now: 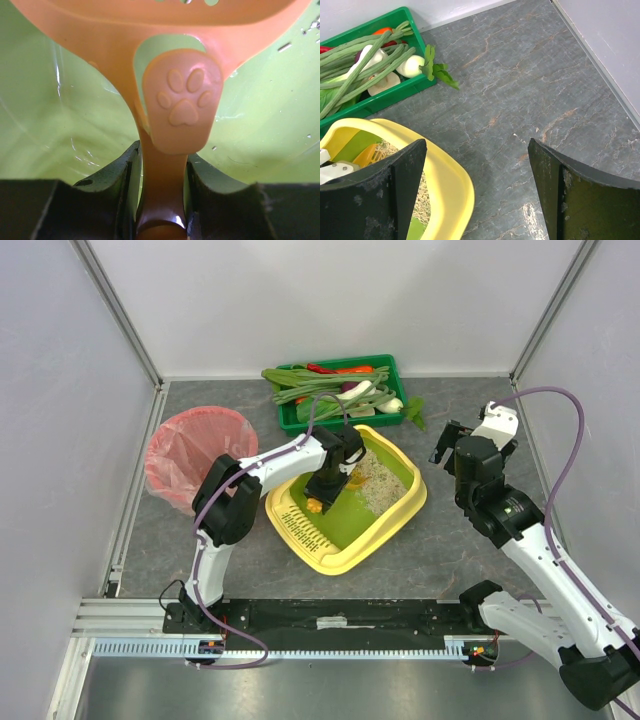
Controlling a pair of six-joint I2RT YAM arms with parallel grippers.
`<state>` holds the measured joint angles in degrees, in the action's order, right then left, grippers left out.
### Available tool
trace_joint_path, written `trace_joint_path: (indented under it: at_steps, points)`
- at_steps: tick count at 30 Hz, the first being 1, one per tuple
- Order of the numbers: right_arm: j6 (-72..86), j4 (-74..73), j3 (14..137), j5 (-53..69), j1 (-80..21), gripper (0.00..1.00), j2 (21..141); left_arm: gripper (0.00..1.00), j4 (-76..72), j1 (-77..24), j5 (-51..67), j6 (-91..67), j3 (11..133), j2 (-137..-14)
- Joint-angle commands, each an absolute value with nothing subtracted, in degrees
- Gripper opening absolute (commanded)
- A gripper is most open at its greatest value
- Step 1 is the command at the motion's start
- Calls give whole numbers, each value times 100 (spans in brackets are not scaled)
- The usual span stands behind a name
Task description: Clean the litter box
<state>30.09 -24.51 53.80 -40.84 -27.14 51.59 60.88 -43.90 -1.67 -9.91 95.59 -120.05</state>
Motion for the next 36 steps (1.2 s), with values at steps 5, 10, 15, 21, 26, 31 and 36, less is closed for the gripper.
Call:
trace_joint_path:
  at_steps: [5,10,15,21,26,31,36]
  points:
    - [3173,-2417,5335,-4245,-2689,91,5054,2,5275,-4359,-431,-993,9071,-11198]
    - [3138,-2434,5370,-4192,-2689,91,5098,2,5089,-4359,-352,-949,8956,-11258]
    - [3138,-2443,5370,-4175,-2689,91,5080,2,4975,-4359,-264,-844,9097,-11469]
    - [3146,-2452,5370,-4175,-2698,91,5097,2,4825,-4368,-229,-739,9123,-11584]
    - [3129,-2452,5388,-4122,-2689,91,5115,2,4737,-4368,-290,-677,9272,-11725]
    - [3129,-2452,5388,-4122,-2689,91,5106,2,4413,-4359,-308,-668,9062,-11532]
    - [3129,-2452,5388,-4096,-2698,91,5124,2,4114,-4359,-264,-624,8930,-11452]
